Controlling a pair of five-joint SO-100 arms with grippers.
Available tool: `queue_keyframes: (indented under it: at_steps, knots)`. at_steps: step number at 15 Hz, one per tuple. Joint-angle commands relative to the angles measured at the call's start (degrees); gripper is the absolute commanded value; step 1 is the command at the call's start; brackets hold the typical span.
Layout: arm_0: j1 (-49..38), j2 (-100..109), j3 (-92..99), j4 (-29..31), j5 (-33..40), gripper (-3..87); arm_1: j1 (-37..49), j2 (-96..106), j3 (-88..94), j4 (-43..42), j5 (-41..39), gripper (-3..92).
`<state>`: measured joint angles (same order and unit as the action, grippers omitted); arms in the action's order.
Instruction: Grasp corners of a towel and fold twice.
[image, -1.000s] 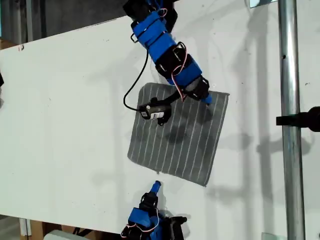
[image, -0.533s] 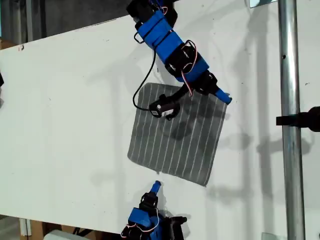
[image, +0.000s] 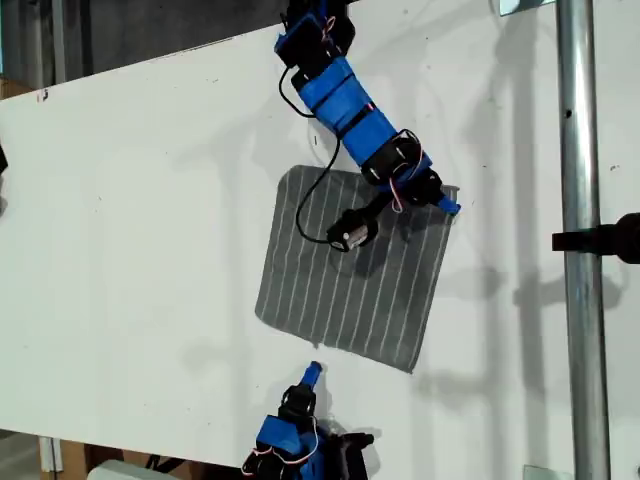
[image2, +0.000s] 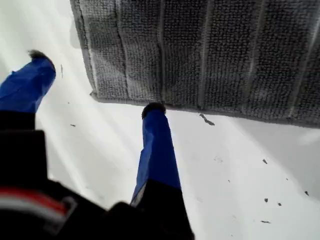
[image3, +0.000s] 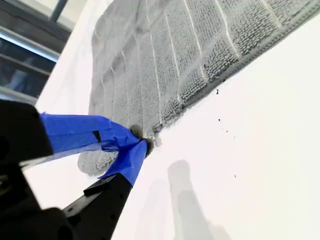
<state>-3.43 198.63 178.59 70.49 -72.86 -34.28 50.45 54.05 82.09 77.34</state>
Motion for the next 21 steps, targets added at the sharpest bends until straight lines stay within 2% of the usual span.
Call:
queue_keyframes:
  at_steps: [1, 4, 5, 8, 10, 14, 18, 21]
  knots:
    - [-0.2, 0.2, 0.1, -0.9, -0.5, -2.7, 0.4, -2.7, -3.7, -3.1, 0.7, 36.2]
    - [-0.3, 0.2, 0.1, -0.9, -0.4, -2.7, 0.4, -11.7, -4.5, -6.9, 1.6, 34.4]
    - [-0.3, 0.2, 0.1, -0.9, -0.4, -2.7, 0.9, -14.1, -4.4, -7.0, 2.2, 29.2]
    - [-0.2, 0.2, 0.1, -0.9, -0.4, -2.7, 3.1, -19.0, -4.0, -0.7, 6.4, 3.5]
    - [-0.2, 0.2, 0.1, -0.9, -0.5, -2.7, 4.0, -19.4, -3.6, 3.1, 6.6, -0.2]
    - [-0.2, 0.2, 0.1, -0.8, -0.4, -2.7, 4.7, -11.0, -2.7, 8.4, 5.7, -0.2]
    - [-0.4, 0.2, 0.1, -1.0, -0.9, -2.7, 6.3, 8.5, -2.3, 13.3, 2.1, -0.2]
    - [-0.1, 0.2, -1.3, -6.1, 0.5, -2.6, 7.1, 13.0, -1.7, 13.1, 0.4, -0.2]
